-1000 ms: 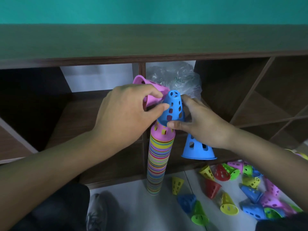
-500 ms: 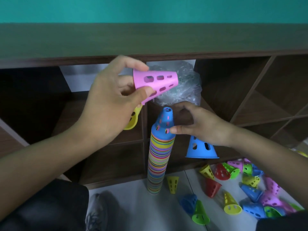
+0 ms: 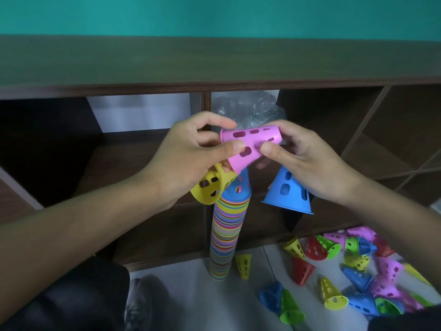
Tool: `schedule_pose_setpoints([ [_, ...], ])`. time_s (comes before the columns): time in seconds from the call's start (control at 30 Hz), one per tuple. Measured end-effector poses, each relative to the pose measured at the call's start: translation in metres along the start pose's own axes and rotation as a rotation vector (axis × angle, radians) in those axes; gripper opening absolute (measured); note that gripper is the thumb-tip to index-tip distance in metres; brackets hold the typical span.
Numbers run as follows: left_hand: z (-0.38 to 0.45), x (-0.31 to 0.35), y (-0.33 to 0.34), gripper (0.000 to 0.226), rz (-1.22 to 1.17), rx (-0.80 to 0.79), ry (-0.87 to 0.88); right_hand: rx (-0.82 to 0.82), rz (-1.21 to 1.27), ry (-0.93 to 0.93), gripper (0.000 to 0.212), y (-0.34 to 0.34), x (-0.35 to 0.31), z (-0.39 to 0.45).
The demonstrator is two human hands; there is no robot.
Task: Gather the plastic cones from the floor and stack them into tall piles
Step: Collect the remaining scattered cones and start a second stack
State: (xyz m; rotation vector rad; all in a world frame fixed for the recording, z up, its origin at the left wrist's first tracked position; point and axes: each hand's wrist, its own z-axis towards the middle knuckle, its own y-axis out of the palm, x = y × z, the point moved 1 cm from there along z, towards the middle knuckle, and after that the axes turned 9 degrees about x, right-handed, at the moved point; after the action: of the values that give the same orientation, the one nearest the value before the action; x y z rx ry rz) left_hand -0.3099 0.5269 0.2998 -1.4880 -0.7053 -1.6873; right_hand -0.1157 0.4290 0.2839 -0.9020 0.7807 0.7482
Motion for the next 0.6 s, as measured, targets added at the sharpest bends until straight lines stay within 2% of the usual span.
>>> schedule_pose_setpoints([
  [0.1, 0.002, 0.004, 0.000, 0.026, 0.007, 0.120, 0.020, 0.026, -0.040, -0.017, 0.029, -0.009, -0.004, 0.004],
  [0.2, 0.005, 0.005, -0.006, 0.021, 0.025, 0.206, 0.016, 0.034, -0.120, 0.006, 0.035, -0.019, 0.002, 0.007],
  [0.37, 0.006, 0.005, -0.013, 0.022, 0.025, 0.235, 0.000, -0.055, -0.476, -0.046, 0.041, -0.015, 0.016, 0.007],
  [0.5, 0.005, 0.003, -0.015, 0.023, 0.044, 0.241, -0.003, -0.093, -0.585, -0.094, 0.049, 0.001, 0.020, 0.009],
  [0.6, 0.003, 0.003, -0.017, 0.023, 0.037, 0.255, -0.010, -0.123, -0.605, -0.063, 0.059, 0.008, 0.024, 0.014],
])
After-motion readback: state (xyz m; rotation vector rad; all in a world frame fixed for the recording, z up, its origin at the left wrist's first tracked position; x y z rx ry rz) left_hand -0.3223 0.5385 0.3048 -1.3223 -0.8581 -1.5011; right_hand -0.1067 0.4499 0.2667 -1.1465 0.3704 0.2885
